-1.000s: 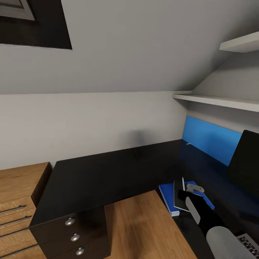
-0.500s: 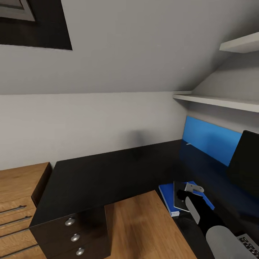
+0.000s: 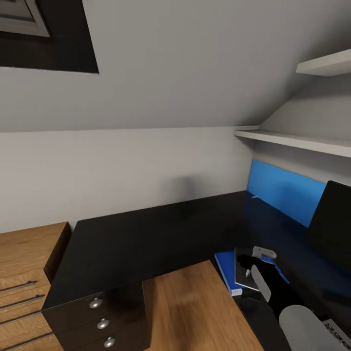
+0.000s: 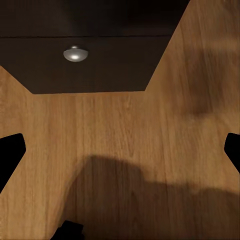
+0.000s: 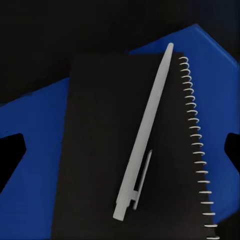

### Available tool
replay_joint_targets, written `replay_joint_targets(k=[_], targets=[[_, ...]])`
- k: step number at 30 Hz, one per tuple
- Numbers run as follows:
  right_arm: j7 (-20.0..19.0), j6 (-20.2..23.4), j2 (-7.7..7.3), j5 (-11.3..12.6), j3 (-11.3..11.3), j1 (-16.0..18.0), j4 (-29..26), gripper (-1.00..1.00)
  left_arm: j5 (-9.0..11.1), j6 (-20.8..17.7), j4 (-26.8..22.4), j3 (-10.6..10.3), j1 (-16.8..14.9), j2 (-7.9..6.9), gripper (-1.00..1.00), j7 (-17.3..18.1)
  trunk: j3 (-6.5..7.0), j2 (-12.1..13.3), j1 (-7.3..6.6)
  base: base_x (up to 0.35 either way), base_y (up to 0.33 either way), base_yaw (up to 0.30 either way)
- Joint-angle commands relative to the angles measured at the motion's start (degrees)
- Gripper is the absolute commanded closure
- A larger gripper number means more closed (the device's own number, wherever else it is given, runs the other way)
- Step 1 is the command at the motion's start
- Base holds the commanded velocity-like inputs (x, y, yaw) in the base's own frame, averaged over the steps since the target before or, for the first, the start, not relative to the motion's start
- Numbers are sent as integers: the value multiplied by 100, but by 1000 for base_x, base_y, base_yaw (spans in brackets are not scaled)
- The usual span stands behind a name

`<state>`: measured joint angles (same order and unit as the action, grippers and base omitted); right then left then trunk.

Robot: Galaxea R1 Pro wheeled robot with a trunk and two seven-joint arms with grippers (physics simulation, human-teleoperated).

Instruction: In the bedroom, organize the workspace by keeping the computer under the desk, ensuring the monitor is on the desk, placing the keyboard on the desk next to the monitor, placing the mouse on the desk next to the keyboard, moving the folder from the swivel chair onto the desk next to the mouse, stacking the notebook on top of the folder with the pen on top of the notebook, and positioning the swivel chair next to the desk.

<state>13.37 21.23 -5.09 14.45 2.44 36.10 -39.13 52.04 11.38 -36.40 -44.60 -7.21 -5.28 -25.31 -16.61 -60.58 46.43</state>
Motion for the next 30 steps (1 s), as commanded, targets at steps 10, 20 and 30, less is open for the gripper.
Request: replay_joint_targets(k=[10, 20, 30], targets=[[188, 172, 300, 69, -30, -78, -1548, -100, 61, 39, -3, -47, -9, -8, -100, -36, 29, 77, -44, 0, 0, 0], [581, 488, 797, 76, -55, -102, -1860, -100, 68, 32, 9, -43, -9, -9, -100, -21, 29, 77, -44, 0, 0, 0], [1017, 437, 1019, 63, -960, -210, -1885, -100, 125, -13, 62, 4, -9, -20, -100, -51, 40, 77, -44, -223, 0, 149]])
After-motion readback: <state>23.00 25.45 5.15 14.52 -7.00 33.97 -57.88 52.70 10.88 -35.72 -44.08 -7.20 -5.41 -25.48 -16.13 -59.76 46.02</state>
